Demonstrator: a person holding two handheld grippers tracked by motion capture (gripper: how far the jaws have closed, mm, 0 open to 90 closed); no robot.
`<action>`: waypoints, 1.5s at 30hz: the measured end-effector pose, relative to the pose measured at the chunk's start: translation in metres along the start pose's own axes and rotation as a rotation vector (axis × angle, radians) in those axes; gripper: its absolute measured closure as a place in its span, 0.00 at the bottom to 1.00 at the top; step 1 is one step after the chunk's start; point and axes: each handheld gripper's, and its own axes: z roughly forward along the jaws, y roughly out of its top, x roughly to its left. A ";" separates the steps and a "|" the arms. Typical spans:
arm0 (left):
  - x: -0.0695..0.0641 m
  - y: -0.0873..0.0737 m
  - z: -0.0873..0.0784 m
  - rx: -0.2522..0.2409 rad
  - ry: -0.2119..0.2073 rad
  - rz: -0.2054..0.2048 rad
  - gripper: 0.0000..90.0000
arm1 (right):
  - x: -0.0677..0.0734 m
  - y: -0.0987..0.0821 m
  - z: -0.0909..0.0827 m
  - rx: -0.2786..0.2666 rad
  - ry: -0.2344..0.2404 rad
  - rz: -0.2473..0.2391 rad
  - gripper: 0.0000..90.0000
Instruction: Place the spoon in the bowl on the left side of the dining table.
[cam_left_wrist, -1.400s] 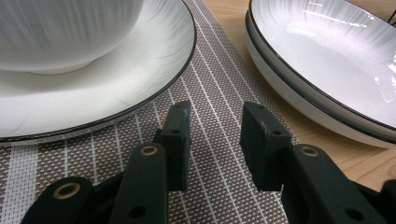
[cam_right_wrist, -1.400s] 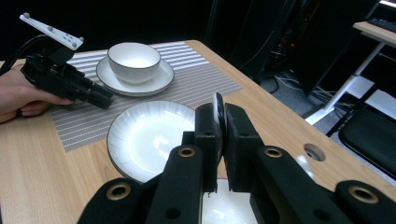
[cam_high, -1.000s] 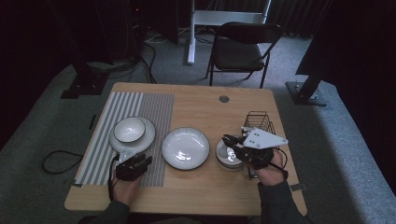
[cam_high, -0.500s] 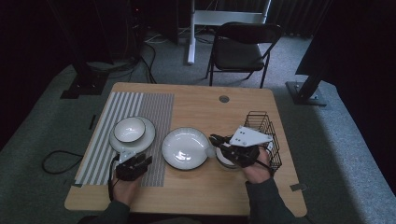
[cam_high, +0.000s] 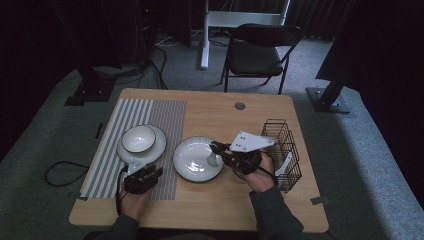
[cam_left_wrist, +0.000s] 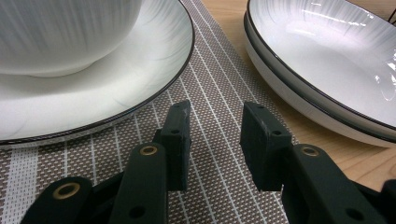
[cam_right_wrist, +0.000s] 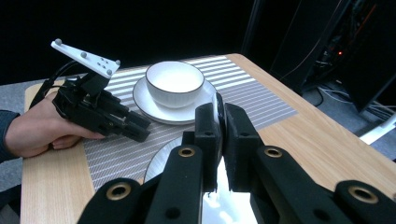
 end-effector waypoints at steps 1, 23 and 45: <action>0.000 0.000 0.000 0.000 0.000 0.000 0.71 | 0.000 0.000 0.001 0.001 0.001 0.000 0.95; -0.001 0.000 0.000 0.000 0.002 0.009 0.71 | -0.001 0.013 0.050 -0.001 0.045 0.009 0.95; -0.001 0.000 0.000 0.001 0.000 0.008 0.71 | -0.003 0.031 0.098 -0.006 0.084 0.027 0.95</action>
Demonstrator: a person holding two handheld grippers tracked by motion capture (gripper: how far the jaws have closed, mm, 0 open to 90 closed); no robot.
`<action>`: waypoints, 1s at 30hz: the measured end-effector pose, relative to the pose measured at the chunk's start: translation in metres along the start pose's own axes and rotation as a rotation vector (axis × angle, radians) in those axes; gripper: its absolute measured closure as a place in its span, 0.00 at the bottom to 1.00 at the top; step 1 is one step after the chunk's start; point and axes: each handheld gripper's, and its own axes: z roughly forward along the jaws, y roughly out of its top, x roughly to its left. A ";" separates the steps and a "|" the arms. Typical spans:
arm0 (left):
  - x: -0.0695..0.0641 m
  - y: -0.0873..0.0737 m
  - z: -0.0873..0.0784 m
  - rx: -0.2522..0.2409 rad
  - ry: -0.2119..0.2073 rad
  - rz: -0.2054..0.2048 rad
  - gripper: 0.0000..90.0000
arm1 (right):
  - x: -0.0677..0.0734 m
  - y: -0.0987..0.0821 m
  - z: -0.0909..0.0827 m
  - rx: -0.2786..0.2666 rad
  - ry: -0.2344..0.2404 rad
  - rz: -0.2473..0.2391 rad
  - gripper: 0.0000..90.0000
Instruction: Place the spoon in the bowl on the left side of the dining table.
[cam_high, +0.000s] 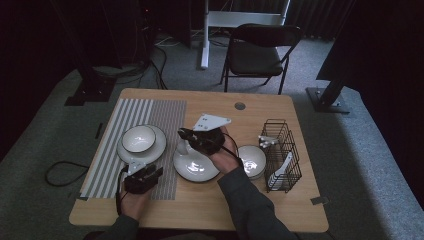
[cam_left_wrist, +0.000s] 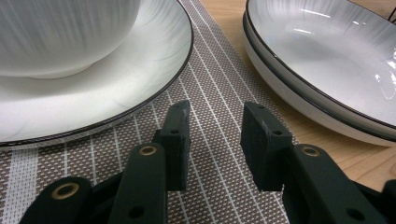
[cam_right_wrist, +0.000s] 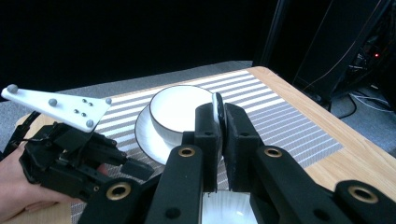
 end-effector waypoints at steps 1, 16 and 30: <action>0.000 0.000 0.000 0.000 0.000 -0.001 0.71 | 0.000 0.001 0.003 0.001 0.002 -0.002 0.95; 0.000 0.000 0.000 0.000 -0.002 0.000 0.71 | -0.003 0.012 0.026 0.000 0.019 -0.002 0.95; 0.000 0.000 0.000 0.001 -0.004 0.003 0.71 | -0.007 0.024 0.042 -0.013 0.025 0.008 0.95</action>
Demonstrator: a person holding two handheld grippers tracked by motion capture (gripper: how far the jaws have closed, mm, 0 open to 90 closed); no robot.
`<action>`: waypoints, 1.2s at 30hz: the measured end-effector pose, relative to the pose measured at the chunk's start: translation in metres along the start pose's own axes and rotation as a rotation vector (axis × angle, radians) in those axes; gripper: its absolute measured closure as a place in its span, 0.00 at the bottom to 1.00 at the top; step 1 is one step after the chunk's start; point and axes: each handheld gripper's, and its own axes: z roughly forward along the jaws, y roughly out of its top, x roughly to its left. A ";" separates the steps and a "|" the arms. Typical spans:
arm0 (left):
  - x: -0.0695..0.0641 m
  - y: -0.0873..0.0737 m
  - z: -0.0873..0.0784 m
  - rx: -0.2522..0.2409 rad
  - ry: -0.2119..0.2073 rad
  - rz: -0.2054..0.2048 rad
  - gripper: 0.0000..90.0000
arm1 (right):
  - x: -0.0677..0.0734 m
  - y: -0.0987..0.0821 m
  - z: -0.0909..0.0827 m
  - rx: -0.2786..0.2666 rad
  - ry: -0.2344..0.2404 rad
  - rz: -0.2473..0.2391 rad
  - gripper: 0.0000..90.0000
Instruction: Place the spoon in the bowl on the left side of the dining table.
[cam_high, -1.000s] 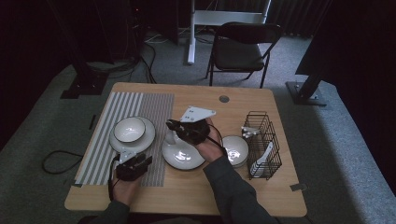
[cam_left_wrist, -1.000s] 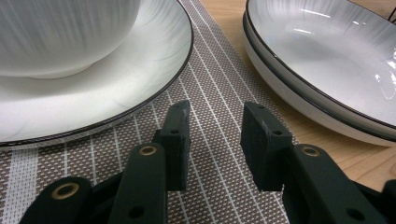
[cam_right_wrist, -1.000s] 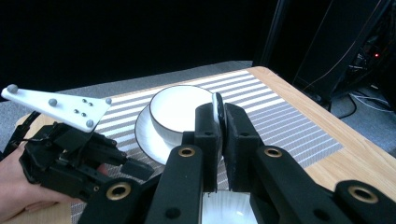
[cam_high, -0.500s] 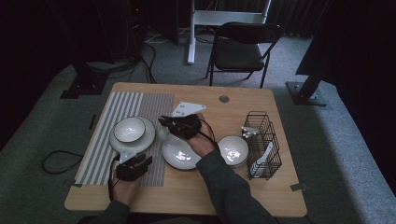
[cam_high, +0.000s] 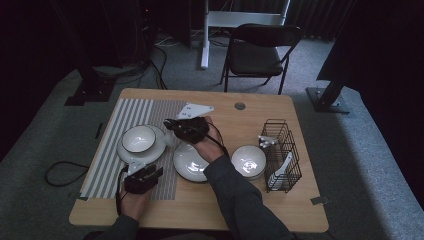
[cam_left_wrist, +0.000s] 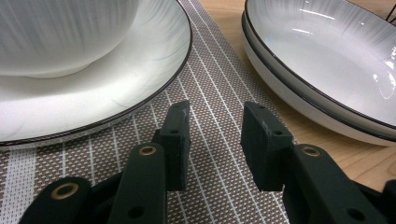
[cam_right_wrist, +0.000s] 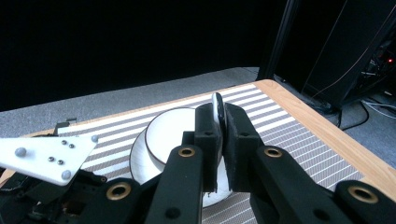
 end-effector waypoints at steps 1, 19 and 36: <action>0.000 0.000 0.000 -0.001 0.000 0.000 0.71 | -0.001 0.001 0.001 -0.002 0.000 -0.003 0.95; 0.000 0.000 0.000 0.000 -0.002 -0.001 0.71 | 0.007 0.017 0.040 -0.010 0.044 -0.019 0.95; -0.001 0.000 0.000 0.001 -0.005 -0.001 0.70 | 0.010 0.014 0.085 0.031 0.030 -0.005 0.95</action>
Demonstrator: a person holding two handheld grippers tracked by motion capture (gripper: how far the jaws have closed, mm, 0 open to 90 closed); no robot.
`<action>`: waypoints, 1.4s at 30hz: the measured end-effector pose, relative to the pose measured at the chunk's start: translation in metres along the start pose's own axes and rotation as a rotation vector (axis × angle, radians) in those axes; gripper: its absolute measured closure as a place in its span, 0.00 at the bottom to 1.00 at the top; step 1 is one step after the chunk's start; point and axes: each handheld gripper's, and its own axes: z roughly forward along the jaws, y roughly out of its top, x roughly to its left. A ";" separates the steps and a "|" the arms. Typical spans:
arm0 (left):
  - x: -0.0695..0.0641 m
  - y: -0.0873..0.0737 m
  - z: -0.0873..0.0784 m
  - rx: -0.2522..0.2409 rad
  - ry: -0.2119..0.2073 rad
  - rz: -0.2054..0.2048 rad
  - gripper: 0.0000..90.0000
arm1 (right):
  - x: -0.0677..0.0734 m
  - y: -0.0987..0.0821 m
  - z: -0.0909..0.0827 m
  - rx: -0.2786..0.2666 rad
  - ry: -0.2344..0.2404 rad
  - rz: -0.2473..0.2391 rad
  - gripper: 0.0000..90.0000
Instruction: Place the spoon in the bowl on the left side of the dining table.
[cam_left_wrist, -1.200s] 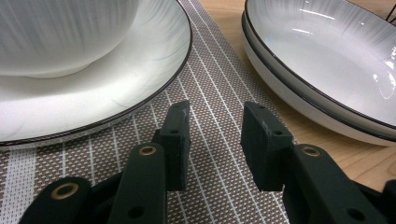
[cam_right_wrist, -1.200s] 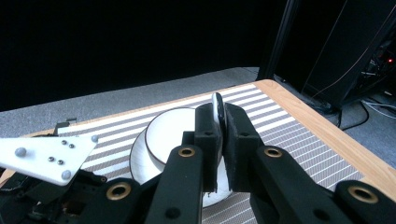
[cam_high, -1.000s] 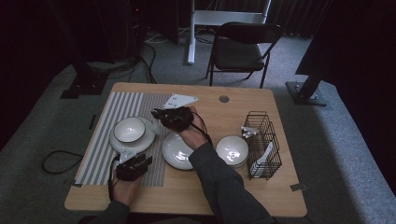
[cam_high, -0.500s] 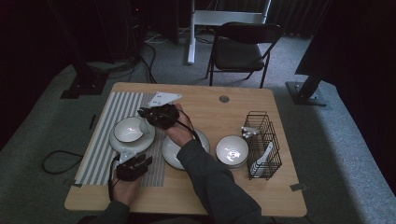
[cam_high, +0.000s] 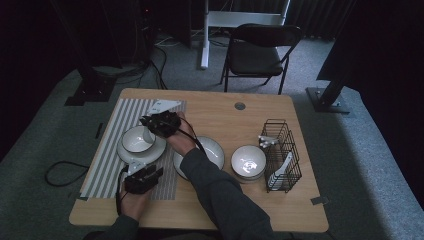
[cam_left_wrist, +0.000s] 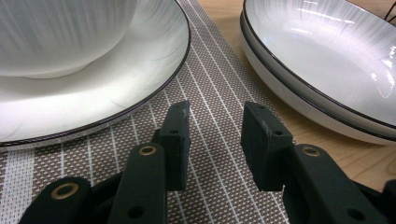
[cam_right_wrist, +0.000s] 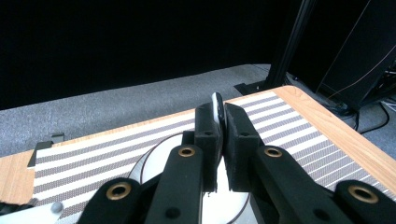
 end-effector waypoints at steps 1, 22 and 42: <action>0.000 0.000 0.000 0.000 0.000 0.001 0.71 | 0.000 0.000 0.001 0.000 0.000 0.005 0.95; 0.000 0.000 0.000 0.000 0.001 0.004 0.70 | 0.002 -0.026 0.015 0.059 -0.012 -0.017 0.94; 0.000 0.000 0.000 0.000 0.002 0.000 0.70 | 0.007 -0.065 0.002 0.144 -0.019 -0.046 0.92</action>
